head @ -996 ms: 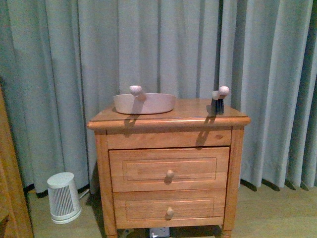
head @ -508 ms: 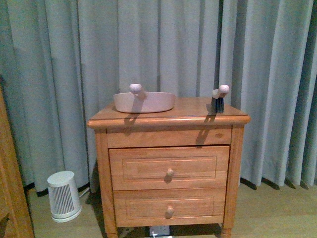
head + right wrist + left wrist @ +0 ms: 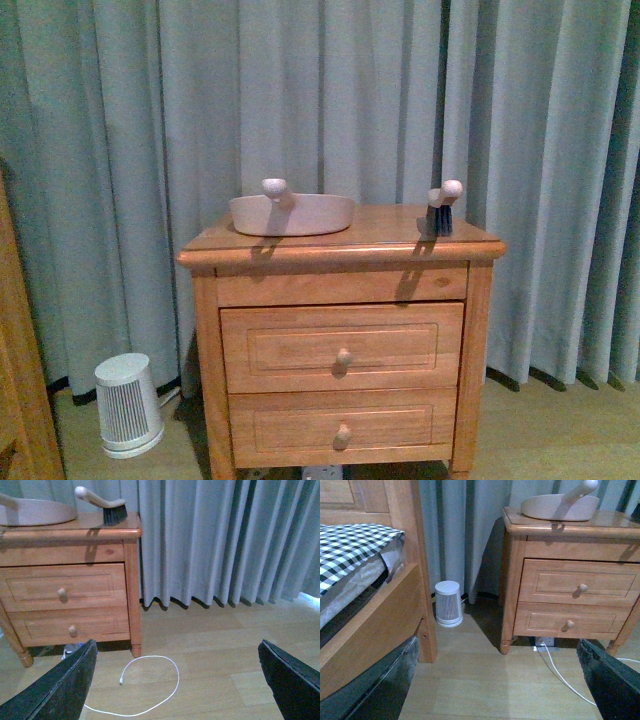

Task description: Clean up trash

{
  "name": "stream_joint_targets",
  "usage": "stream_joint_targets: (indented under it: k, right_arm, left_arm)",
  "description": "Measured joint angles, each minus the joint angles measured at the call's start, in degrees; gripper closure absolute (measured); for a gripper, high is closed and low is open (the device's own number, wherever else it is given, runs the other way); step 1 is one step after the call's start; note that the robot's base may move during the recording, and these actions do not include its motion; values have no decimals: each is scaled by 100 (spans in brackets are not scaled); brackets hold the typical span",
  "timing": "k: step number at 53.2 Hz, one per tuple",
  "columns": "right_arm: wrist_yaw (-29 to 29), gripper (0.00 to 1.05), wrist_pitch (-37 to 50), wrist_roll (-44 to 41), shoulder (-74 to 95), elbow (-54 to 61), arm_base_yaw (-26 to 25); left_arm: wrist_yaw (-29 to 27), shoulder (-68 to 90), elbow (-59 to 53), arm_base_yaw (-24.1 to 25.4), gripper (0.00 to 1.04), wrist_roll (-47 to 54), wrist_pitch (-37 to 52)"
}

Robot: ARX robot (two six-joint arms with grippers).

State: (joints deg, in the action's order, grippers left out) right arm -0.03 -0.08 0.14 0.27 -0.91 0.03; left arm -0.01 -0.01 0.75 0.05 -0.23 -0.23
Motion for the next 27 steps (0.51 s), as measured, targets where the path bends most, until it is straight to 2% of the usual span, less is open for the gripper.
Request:
stream_joint_targets:
  k: [27]
  right_arm:
    - [0, 7, 0, 0, 0, 0, 0]
  left_arm:
    - [0, 0, 0, 0, 8, 2, 0]
